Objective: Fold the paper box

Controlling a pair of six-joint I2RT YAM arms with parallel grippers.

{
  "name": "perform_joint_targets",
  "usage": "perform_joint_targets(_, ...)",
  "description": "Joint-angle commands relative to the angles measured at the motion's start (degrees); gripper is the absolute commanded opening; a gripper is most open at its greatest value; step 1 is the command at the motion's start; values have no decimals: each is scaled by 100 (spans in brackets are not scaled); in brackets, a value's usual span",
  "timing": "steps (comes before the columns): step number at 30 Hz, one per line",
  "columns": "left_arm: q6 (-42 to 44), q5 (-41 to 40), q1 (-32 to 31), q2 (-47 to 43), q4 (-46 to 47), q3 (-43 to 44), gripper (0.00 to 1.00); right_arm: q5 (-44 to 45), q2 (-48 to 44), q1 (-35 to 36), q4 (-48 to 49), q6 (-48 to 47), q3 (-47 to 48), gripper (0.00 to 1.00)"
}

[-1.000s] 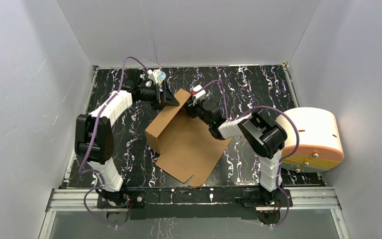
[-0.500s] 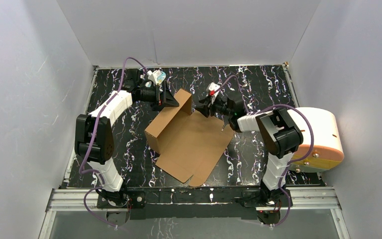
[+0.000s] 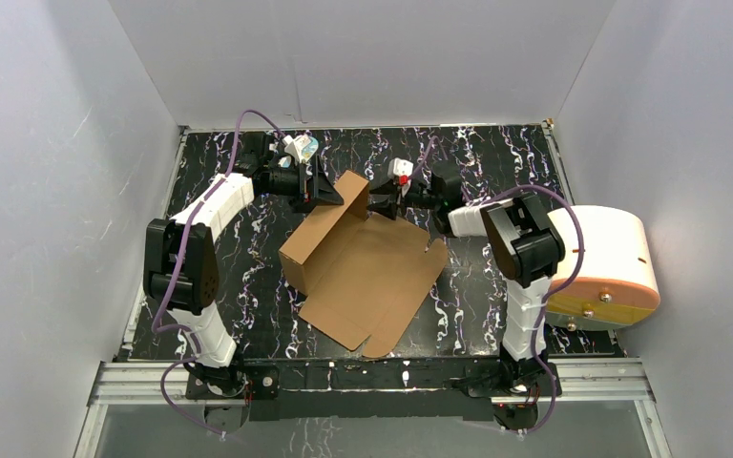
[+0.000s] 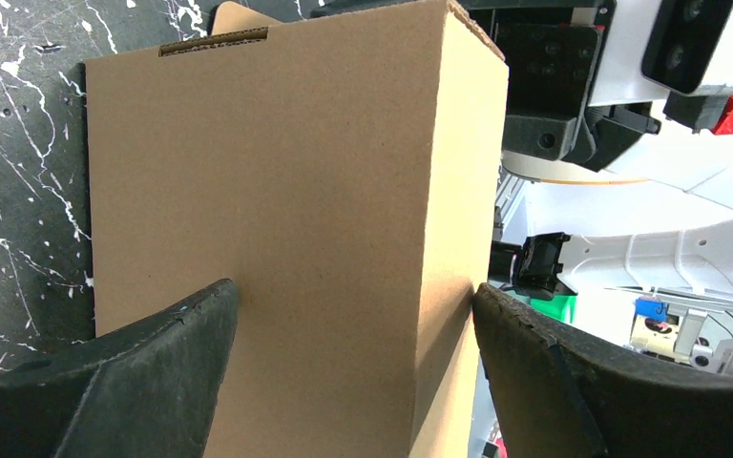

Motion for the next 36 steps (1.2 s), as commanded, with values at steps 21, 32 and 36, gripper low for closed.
perform_joint_targets(21,-8,380,-5,43,-197,90,89,3320,325,1079,732,-90,363,7)
perform_joint_targets(32,-72,139,-14,-89,-158,45,89,5909,-184,1603,-814,504,564,14)
perform_joint_targets(36,76,-627,-14,-366,-327,139,89,5617,-430,1602,-670,634,301,34)
